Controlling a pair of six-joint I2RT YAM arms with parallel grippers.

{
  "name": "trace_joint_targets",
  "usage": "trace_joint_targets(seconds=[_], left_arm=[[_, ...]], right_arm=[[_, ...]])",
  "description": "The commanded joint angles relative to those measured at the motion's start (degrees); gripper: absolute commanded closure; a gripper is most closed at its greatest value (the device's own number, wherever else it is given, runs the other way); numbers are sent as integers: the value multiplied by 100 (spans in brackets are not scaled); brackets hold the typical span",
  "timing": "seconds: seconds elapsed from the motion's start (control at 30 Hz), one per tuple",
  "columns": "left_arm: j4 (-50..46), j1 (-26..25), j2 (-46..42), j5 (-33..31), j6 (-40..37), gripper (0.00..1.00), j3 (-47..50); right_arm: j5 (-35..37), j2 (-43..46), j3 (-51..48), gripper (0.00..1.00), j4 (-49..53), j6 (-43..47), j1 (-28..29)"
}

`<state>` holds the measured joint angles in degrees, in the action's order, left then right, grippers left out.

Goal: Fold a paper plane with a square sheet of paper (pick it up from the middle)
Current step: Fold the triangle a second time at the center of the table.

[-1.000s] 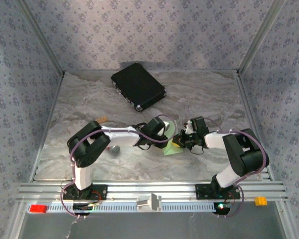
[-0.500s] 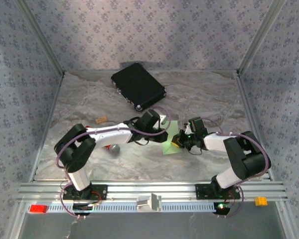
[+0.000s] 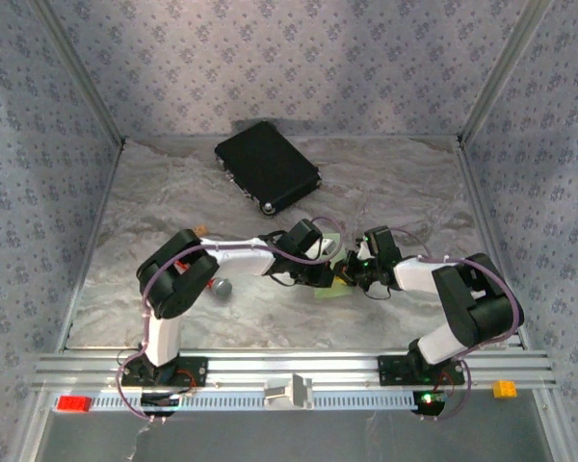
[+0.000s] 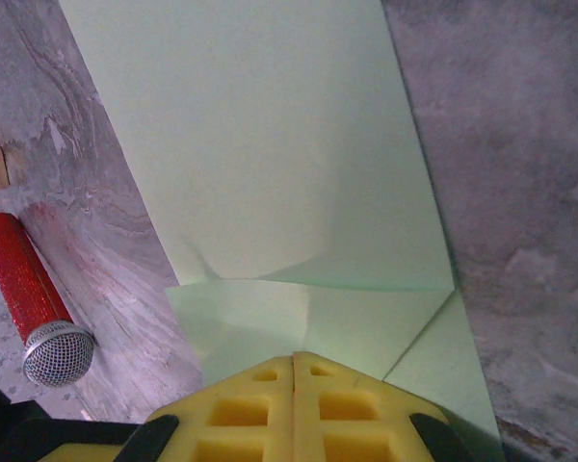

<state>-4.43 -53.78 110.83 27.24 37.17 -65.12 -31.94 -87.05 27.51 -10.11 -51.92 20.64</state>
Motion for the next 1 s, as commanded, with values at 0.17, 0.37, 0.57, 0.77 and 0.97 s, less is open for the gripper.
trace_joint_targets(seconds=[0.17, 0.37, 0.57, 0.77, 0.97], left_arm=[[-275, -71, 185, 59, -36, 91, -146], [-356, -106, 160, -18, -89, 91, -20], [-316, -141, 68, -67, -56, 91, 214], [-122, -177, 10, 20, 65, 91, 462], [163, -227, -126, 192, 225, 91, 685]], right_arm=[[224, -25, -137, 98, 359, -28, -81], [224, -32, -156, 98, 395, 9, -146], [224, -58, -150, 98, 442, 71, -186], [221, -78, -150, 98, 463, 103, -214], [224, -80, -149, 98, 482, 121, -236]])
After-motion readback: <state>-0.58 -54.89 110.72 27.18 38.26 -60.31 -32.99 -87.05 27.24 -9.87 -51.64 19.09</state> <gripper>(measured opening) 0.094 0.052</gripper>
